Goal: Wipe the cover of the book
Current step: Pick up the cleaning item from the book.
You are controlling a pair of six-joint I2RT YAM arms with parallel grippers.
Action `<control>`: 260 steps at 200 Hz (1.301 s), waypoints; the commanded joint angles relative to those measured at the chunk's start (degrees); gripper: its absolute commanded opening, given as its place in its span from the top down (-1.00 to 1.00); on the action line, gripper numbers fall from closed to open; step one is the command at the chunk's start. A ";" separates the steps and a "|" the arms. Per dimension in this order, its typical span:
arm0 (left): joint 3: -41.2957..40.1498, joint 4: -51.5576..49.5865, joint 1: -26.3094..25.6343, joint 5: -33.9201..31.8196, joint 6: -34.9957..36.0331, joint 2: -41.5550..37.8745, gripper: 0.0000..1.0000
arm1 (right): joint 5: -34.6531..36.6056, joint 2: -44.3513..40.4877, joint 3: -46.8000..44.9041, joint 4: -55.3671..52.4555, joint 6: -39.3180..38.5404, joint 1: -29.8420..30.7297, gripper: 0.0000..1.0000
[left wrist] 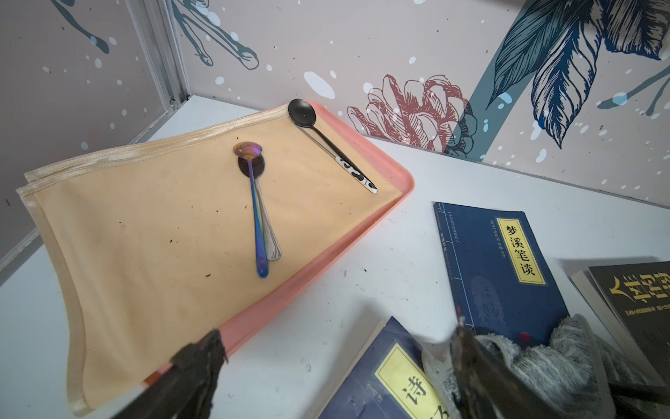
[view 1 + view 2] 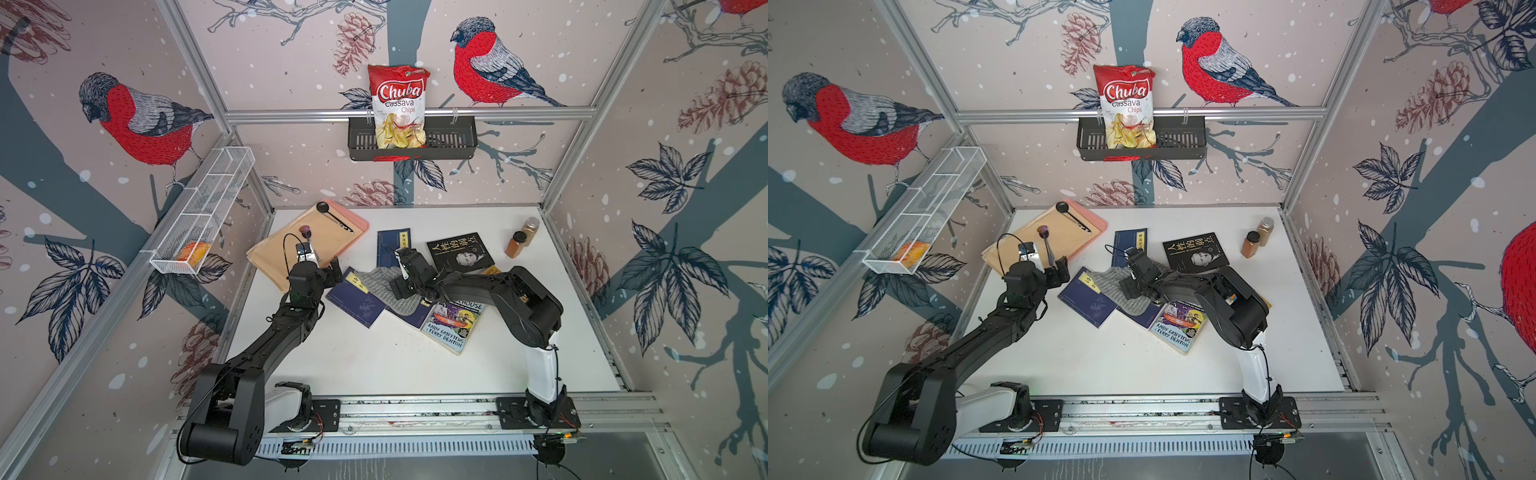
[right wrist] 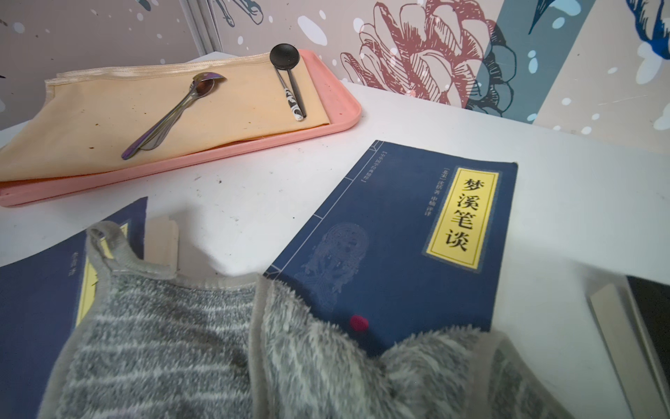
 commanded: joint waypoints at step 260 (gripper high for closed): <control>2.40 -2.22 -4.55 13.73 -1.64 4.04 -0.52 | -2.20 -30.03 -13.93 -2.59 -0.80 -3.06 0.76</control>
